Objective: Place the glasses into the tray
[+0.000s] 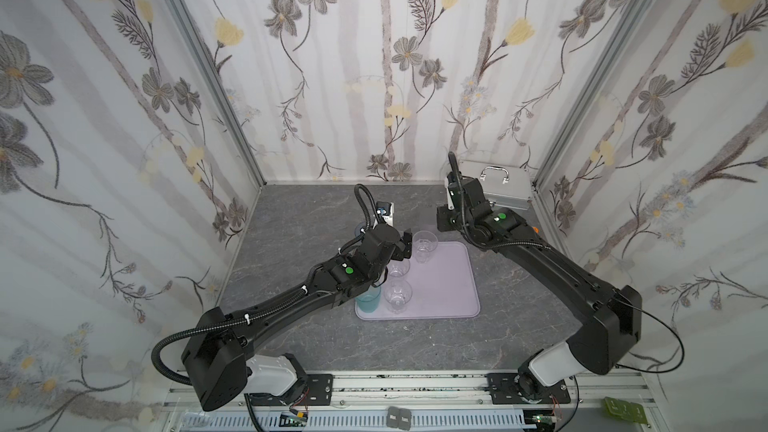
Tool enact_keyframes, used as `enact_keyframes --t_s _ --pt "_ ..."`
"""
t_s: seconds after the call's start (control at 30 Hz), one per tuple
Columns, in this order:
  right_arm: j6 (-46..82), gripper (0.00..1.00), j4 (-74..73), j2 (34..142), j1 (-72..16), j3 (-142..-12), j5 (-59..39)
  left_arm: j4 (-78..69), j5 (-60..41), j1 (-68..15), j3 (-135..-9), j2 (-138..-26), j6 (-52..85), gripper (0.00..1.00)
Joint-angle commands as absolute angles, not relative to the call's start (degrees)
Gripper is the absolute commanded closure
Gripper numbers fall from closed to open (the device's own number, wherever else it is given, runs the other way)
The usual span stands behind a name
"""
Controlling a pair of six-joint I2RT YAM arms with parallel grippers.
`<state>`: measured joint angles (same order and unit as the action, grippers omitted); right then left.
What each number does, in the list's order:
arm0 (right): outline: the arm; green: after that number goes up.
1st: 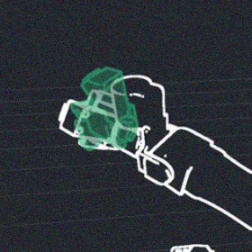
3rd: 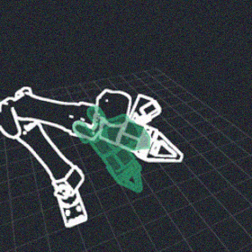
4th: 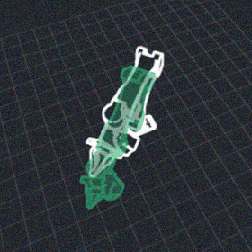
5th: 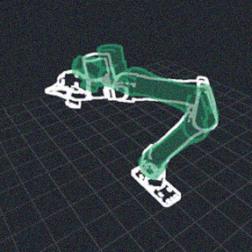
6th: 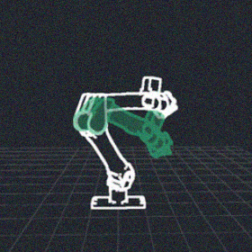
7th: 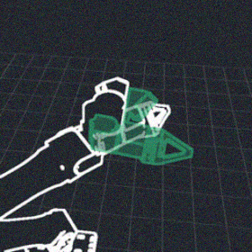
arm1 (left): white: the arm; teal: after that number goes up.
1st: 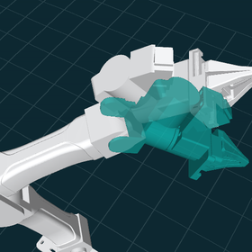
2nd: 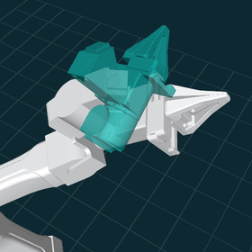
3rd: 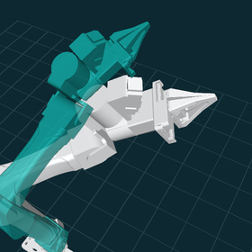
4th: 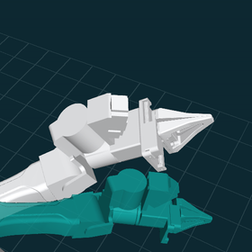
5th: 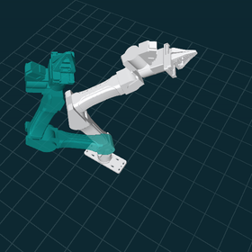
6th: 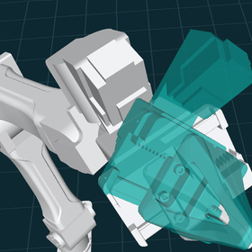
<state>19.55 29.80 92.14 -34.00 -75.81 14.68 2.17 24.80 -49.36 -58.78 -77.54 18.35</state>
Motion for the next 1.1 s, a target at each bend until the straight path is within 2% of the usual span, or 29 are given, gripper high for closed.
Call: enact_keyframes --t_s 0.0,0.13,0.23,0.5,0.9,1.07 --pt "24.24 0.95 27.82 85.95 -33.93 -67.42 16.33 1.06 25.77 -48.76 -58.96 -77.74 19.17 0.1" --pt "29.0 0.96 26.63 81.98 -35.64 -56.85 13.04 0.73 24.29 -47.45 -57.26 -76.78 19.81 0.1" --pt "31.28 0.96 25.6 82.53 -39.47 -53.77 12.71 0.7 23.89 -46.64 -55.78 -75.54 20.04 0.1" --pt "31.63 0.96 24.22 92.48 -48.57 -58.78 12.27 0.7 22.34 -41.11 -49.84 -68.31 20.98 0.09" --pt "26.51 0.93 24.16 104.8 -48.36 -66.73 8.89 0.62 22.12 -39.42 -46.58 -66.09 21.14 0.09" --pt "25.76 0.86 25.68 106.08 -47.83 -68.67 8.44 0.62 22.16 -38.96 -46.58 -65.92 20.66 0.09"
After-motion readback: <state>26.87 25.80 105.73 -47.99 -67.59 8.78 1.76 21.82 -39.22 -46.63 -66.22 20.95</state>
